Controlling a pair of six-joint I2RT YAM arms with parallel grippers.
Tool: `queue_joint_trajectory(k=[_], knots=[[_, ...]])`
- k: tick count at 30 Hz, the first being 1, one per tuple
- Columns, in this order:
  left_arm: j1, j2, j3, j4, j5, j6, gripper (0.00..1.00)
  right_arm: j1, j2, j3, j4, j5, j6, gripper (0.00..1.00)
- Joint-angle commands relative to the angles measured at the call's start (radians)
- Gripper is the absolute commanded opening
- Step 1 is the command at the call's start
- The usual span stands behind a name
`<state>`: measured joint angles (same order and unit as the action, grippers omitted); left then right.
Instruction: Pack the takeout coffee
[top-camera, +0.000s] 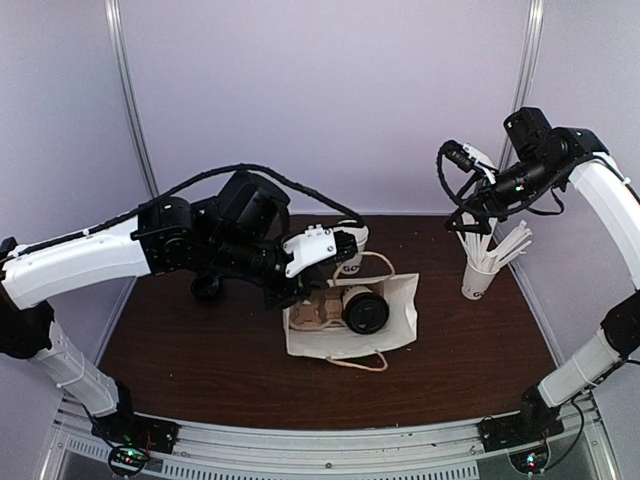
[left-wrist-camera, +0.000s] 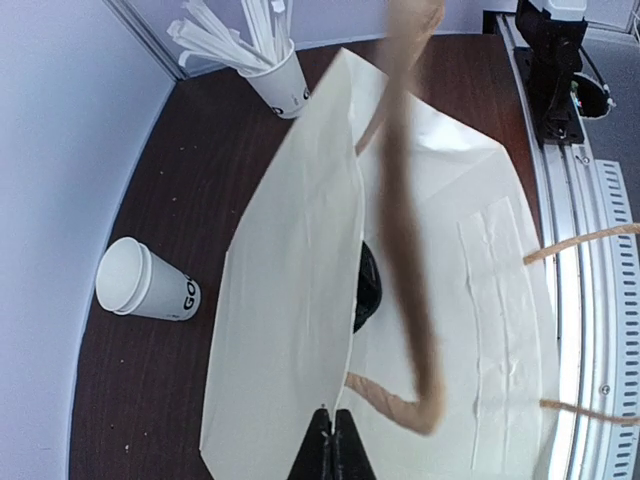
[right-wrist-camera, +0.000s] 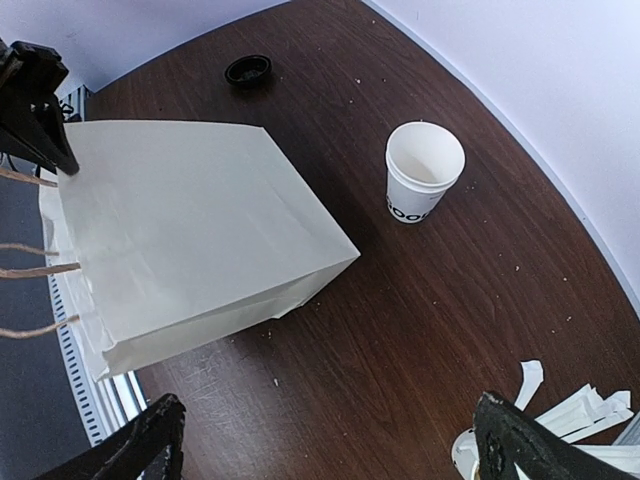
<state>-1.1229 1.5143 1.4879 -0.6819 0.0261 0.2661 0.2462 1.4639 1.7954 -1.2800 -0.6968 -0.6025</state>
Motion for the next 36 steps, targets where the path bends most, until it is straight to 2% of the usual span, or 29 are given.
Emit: queue_joint_trajectory(k=[1, 7, 12, 20, 23, 26, 30, 34, 36], knots=[[-0.008, -0.053, -0.029, 0.102, -0.098, -0.024, 0.00, -0.007, -0.012, -0.019, 0.023, 0.009, 0.000, 1.00], [-0.007, -0.047, -0.043, 0.138, -0.134, -0.013, 0.00, -0.018, -0.009, -0.021, 0.043, 0.117, 0.013, 1.00], [0.046, 0.008, -0.008, 0.146, -0.126, -0.045, 0.00, -0.079, 0.011, -0.041, 0.055, 0.199, 0.020, 0.99], [0.166, 0.086, 0.073, 0.114, -0.077, -0.163, 0.00, -0.156, 0.031, -0.121, 0.094, 0.361, 0.002, 0.87], [0.199, 0.105, 0.083, 0.111, -0.069, -0.190, 0.11, -0.160, 0.027, -0.155, 0.114, 0.430, -0.016, 0.83], [0.216, 0.113, 0.090, 0.115, -0.074, -0.206, 0.31, -0.162, 0.025, -0.173, 0.107, 0.467, -0.021, 0.82], [0.222, 0.107, 0.102, 0.132, -0.092, -0.215, 0.53, -0.169, 0.010, -0.224, 0.102, 0.528, -0.028, 0.82], [0.226, 0.089, 0.108, 0.141, -0.115, -0.227, 0.65, -0.184, 0.014, -0.266, 0.123, 0.585, -0.010, 0.82], [0.227, 0.082, 0.116, 0.137, -0.117, -0.228, 0.68, -0.197, 0.030, -0.268, 0.125, 0.596, 0.010, 0.80]])
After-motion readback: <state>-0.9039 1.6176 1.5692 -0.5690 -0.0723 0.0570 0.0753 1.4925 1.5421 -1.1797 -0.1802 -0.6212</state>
